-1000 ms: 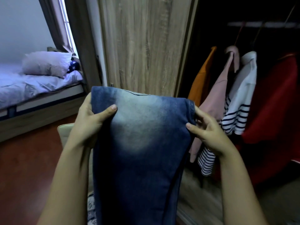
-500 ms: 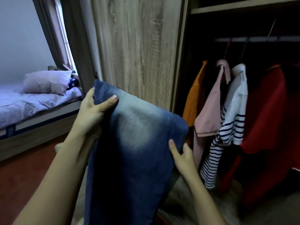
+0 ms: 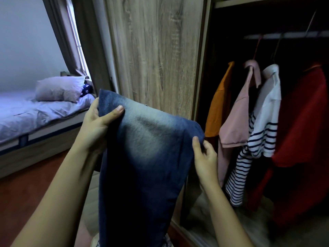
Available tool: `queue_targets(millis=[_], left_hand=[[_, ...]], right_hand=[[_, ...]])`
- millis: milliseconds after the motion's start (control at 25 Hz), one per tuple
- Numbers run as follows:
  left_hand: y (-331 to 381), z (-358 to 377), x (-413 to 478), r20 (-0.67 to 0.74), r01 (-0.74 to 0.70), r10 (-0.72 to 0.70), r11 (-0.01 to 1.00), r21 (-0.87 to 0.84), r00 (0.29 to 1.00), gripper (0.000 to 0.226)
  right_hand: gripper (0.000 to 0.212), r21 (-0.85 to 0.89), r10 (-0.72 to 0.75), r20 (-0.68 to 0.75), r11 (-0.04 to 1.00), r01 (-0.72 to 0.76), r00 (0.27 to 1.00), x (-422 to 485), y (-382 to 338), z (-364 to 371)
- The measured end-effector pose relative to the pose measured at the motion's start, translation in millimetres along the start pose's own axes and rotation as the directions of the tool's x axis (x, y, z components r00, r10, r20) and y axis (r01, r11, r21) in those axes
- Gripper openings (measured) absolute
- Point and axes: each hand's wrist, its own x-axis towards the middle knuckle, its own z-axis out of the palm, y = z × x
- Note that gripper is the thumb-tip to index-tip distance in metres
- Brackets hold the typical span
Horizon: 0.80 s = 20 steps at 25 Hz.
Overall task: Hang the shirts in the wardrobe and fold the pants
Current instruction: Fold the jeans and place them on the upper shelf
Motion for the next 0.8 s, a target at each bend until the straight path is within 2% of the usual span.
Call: queue_targets(millis=[120,200,280,440,520,600,720,800], left_hand=[[-3.5,-5.2,-1.4,0.026,0.001,-0.002,0.999,0.039,1.000,0.024],[-9.5,-9.9,-6.0,0.078,0.004,-0.016,0.987,0.159,0.997,0.030],[-20.5,-21.3,-11.0,0.114,0.004,-0.034,0.965,0.261,0.993,0.041],[-35.1,-45.3,-5.0,-0.005,0.004,-0.002,0.940,0.340,1.000,0.041],[-39.0,-45.6,-2.3,-0.048,-0.007,0.026,0.936,0.352,0.999,0.041],[-42.7,-44.0,-5.2,-0.049,0.025,-0.011,0.954,0.297,0.999,0.046],[-53.8,-48.8,-12.9,0.048,0.133,-0.141,0.982,0.135,0.989,0.055],[-58.0,-46.8,-17.0,0.120,0.163,-0.181,0.975,0.148,0.976,0.050]], right_hand=[[0.037,0.035,0.120,0.152,0.991,-0.126,0.981,5.6,-13.4,-1.4],[0.036,-0.008,0.104,0.207,0.994,-0.104,0.973,10.5,-19.0,-0.3],[0.032,-0.023,0.036,0.199,0.999,-0.032,0.979,14.7,-24.2,0.1],[0.037,-0.187,-0.201,0.240,0.951,0.248,0.950,21.1,-42.0,1.0],[0.041,-0.225,-0.267,0.244,0.920,0.322,0.932,24.6,-46.9,2.1],[0.042,-0.204,-0.301,0.256,0.912,0.356,0.919,28.0,-46.4,-0.6],[0.043,-0.164,-0.378,0.316,0.882,0.443,0.870,29.8,-48.9,-10.0],[0.040,-0.169,-0.470,0.294,0.832,0.529,0.832,31.7,-56.6,-17.5]])
